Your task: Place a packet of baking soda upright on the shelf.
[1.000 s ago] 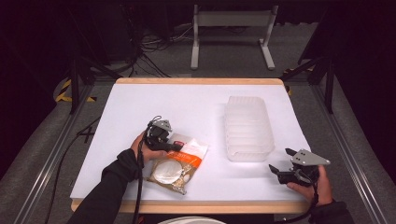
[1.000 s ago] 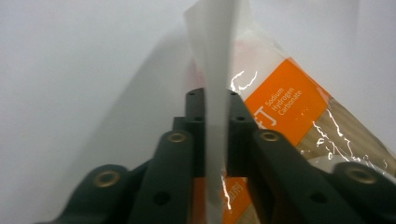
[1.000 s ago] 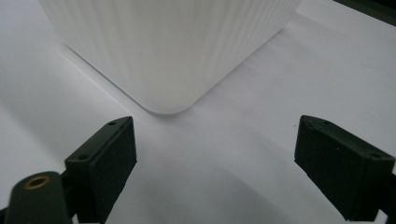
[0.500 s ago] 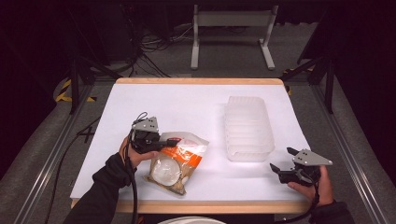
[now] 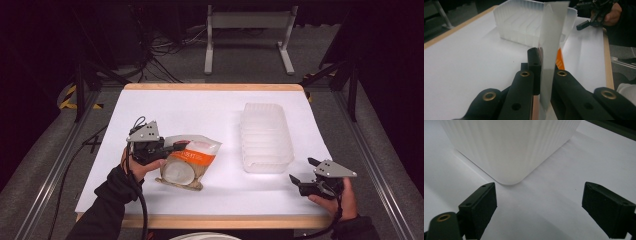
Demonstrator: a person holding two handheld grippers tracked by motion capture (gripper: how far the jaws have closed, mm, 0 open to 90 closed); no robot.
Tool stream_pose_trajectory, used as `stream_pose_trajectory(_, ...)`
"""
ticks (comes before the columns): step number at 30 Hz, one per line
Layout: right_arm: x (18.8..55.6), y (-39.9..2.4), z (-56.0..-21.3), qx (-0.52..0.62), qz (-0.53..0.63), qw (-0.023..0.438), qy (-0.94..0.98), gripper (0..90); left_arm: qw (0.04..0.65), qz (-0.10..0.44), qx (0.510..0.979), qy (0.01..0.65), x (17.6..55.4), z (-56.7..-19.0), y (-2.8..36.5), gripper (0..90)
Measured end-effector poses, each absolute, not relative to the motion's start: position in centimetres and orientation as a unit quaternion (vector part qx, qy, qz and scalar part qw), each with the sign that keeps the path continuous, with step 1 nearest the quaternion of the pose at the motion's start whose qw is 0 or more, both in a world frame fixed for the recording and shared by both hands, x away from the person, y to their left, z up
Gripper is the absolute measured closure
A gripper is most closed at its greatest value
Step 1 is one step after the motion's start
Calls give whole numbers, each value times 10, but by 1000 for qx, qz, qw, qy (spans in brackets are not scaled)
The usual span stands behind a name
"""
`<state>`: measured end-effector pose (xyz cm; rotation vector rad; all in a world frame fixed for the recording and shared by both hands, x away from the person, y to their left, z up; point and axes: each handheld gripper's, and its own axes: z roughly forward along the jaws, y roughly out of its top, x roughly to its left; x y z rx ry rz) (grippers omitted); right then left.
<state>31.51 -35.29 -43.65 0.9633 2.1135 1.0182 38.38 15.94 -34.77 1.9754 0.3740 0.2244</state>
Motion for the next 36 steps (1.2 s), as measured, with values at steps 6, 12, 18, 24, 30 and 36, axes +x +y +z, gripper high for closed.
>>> stream_pose_trajectory(6,315,-353,-436,364,384,299,795,133,543,116,818,152,381,-341,151,896)
stream_pose_trajectory(12,315,-353,-436,365,384,300,794,133,558,134,804,156,383,-339,146,897)
stream_pose_trajectory(18,315,-353,-436,365,383,300,794,133,574,136,793,154,386,-333,136,897)
stream_pose_trajectory(24,316,-354,-437,365,384,300,794,134,579,134,790,152,388,-331,128,897)
stream_pose_trajectory(30,315,-355,-437,366,386,301,792,134,587,138,783,154,390,-328,128,897)
stream_pose_trajectory(36,315,-354,-437,365,386,301,792,134,594,135,777,156,395,-326,125,897)
